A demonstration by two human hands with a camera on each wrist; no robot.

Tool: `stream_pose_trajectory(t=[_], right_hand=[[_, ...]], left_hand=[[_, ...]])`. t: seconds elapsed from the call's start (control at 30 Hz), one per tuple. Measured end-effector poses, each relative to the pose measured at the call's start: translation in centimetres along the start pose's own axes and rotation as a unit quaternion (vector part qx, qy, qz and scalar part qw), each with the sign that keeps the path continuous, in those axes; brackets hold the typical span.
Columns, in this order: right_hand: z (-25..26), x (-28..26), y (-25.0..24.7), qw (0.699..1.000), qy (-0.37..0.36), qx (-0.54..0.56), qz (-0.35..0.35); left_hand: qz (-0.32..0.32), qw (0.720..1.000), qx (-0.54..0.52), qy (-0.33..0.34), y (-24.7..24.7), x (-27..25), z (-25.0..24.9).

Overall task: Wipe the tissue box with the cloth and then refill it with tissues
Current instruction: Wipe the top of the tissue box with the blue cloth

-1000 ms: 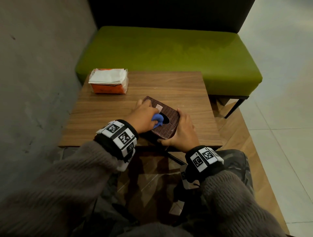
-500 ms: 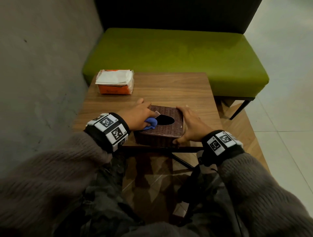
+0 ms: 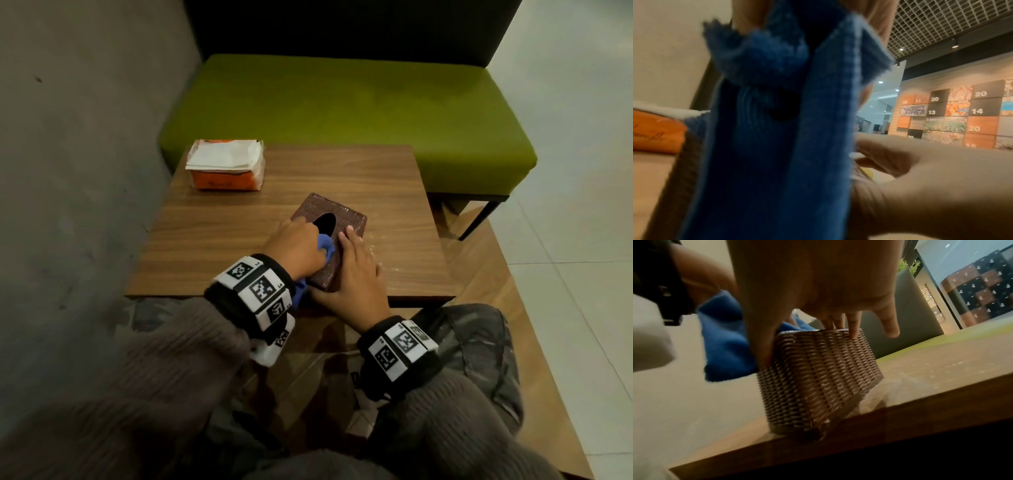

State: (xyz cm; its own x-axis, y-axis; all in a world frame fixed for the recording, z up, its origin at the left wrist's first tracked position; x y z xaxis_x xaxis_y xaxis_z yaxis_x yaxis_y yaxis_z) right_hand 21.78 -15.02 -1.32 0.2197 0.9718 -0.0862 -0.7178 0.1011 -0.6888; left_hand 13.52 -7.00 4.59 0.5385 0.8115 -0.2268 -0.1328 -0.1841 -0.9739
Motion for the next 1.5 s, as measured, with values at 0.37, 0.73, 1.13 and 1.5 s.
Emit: stream_pose_trajectory(t=[0.37,0.73,1.13,1.5], right_hand=[[-0.7,1.5,-3.0,0.989,-0.059,-0.018,0.136],[0.6,-0.3,-0.1,0.999,-0.022,0.031,-0.008],[0.1,1.9,-2.5,0.99,-0.068,-0.029,0.121],[0.3,3.0,-3.1,0.979,-0.072,-0.044,0.183]], left_hand=[[0.077,0.957,0.15,0.235,-1.1,-0.5,-0.2],[0.007,0.987,0.045,0.153,0.4,-1.3,-0.7],[0.104,0.972,0.084,0.194,0.0,1.5,1.2],[0.045,0.951,0.183,0.246,-1.1,-0.4,1.9]])
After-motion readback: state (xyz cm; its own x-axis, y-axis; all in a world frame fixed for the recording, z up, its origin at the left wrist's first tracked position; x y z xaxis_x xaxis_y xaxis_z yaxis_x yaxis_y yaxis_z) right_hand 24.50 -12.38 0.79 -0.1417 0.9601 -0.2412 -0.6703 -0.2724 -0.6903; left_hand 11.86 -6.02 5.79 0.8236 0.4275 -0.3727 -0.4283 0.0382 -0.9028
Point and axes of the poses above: each hand's wrist, its own x-axis towards the middle knuckle, its own y-axis out of the palm, z = x × y, the point moved 5 cm from there along x, towards the middle knuckle, and after that the axes turned 12 degrees about x, right-handed, at the moved point
